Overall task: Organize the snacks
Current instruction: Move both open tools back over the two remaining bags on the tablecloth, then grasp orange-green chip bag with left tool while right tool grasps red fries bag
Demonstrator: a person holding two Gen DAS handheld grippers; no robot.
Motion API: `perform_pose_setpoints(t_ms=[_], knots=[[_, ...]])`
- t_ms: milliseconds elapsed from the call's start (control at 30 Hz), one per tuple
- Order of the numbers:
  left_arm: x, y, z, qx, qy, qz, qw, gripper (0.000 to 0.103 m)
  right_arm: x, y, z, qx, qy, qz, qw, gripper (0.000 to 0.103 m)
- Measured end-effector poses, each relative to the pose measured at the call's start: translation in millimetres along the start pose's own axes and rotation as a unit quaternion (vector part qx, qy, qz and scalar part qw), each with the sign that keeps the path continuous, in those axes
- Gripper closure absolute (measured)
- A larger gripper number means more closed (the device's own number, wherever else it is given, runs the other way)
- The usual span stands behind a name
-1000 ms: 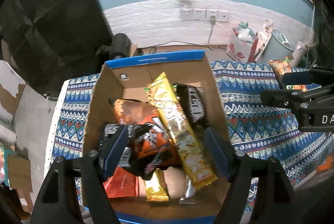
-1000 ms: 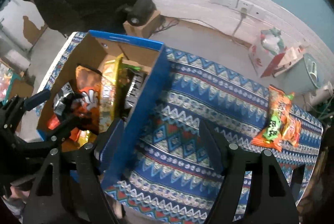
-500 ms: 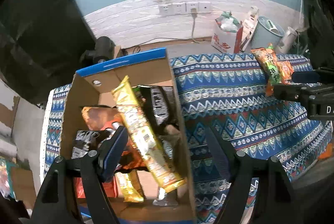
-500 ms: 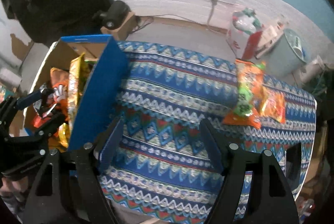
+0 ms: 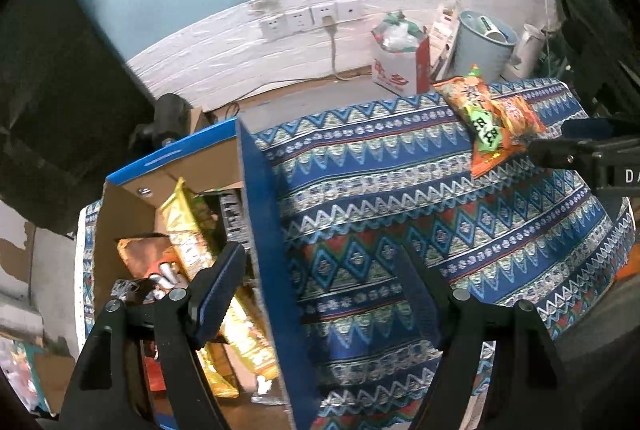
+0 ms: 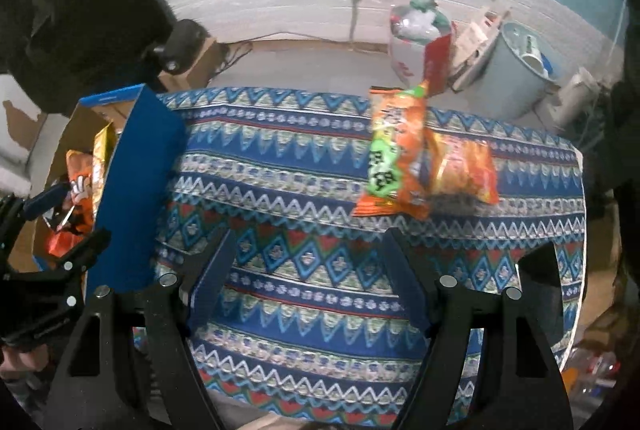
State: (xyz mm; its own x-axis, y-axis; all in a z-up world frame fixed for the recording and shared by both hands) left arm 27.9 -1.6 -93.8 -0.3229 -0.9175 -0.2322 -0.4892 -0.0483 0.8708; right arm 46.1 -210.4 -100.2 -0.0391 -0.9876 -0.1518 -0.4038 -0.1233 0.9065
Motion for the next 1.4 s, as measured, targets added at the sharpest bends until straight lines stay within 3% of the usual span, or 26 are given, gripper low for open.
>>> perform_pose_setpoints(t_ms=[367,600,900,1167,1400], knots=[[39,-15,-22,-0.014,-0.024,0.003,0.9996,0.022,53,-3,0,0.002,-0.01,0.048,0.999,0.029],[55,-33,-50,-0.033,-0.016,0.035,0.9987,0.022,88,-13,-12,-0.012,-0.024,0.069,0.997,0.028],[79,-75,-93,-0.073,-0.014,0.073,0.9946,0.022,138,-38,-48,-0.041,-0.044,0.061,0.996,0.028],[106,-118,-138,-0.081,0.005,0.115,0.99,0.022,156,-64,-67,-0.059,-0.035,0.049,0.996,0.029],[124,-143,-160,-0.074,0.015,0.129,0.9888,0.021,162,-86,-75,-0.072,-0.028,0.032,0.997,0.028]])
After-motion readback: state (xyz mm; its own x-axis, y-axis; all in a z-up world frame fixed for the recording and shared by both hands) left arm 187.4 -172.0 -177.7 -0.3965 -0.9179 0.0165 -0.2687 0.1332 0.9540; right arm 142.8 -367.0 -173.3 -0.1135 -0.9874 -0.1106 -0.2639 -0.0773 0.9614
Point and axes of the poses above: each gripper's, at about its wrist camera, not at the fingertips, and y roughly against the way its jaws point, x to its right, z to its underside, the point moved 3 cm from there along -y, roughly the way its jaws point, and after that the axes turned 8 degrees about -y, right-handed, at the moved point
